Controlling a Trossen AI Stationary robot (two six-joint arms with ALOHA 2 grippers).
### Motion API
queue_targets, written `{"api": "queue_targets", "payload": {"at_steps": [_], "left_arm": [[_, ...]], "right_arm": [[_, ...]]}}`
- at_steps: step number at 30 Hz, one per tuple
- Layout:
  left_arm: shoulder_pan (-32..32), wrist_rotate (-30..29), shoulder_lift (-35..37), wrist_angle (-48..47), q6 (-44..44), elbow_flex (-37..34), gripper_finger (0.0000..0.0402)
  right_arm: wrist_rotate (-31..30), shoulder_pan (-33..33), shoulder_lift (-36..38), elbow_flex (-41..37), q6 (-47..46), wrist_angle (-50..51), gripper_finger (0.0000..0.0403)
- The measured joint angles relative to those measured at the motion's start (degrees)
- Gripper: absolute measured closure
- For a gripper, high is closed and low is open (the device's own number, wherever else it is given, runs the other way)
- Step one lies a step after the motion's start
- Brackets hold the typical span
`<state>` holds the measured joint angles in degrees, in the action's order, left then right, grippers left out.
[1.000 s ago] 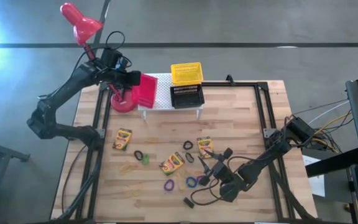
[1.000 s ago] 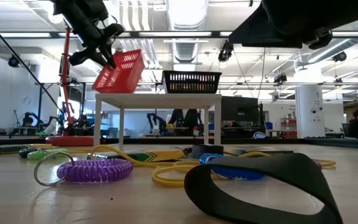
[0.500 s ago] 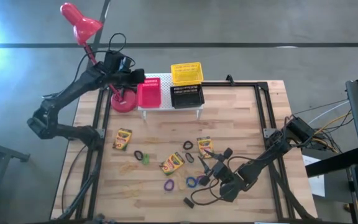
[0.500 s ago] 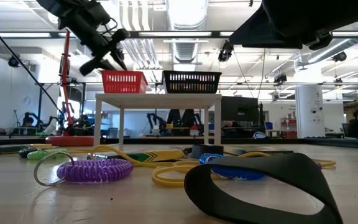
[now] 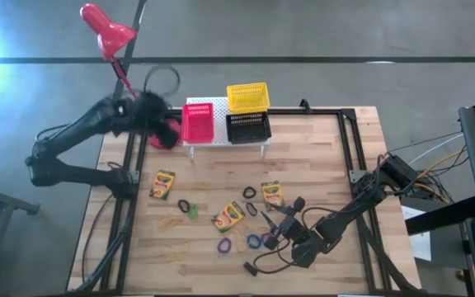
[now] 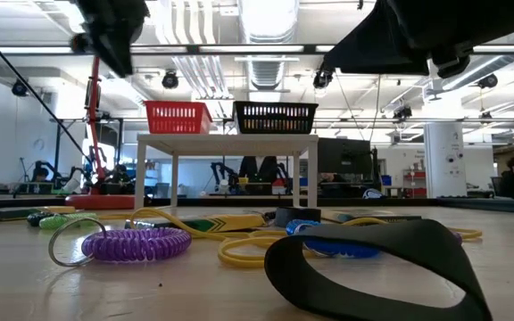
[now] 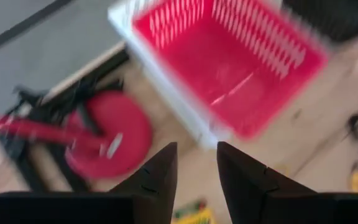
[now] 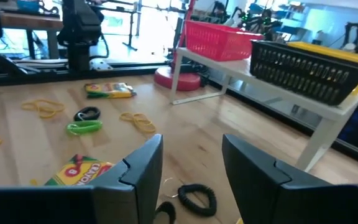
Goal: Pick & Place Office Desk Supplies
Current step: Put the red bin on the shelf
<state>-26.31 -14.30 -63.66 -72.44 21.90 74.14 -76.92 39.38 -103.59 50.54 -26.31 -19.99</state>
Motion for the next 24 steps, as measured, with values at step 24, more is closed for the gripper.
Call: {"api": "queue_targets", "payload": {"at_steps": [24], "left_arm": [[6.2,-8.7,-9.6,19.3,-3.9,-8.9,0.0284]], "right_arm": [[1.1,-0.1,0.0,0.0,-0.3,-0.1,0.0247]]}}
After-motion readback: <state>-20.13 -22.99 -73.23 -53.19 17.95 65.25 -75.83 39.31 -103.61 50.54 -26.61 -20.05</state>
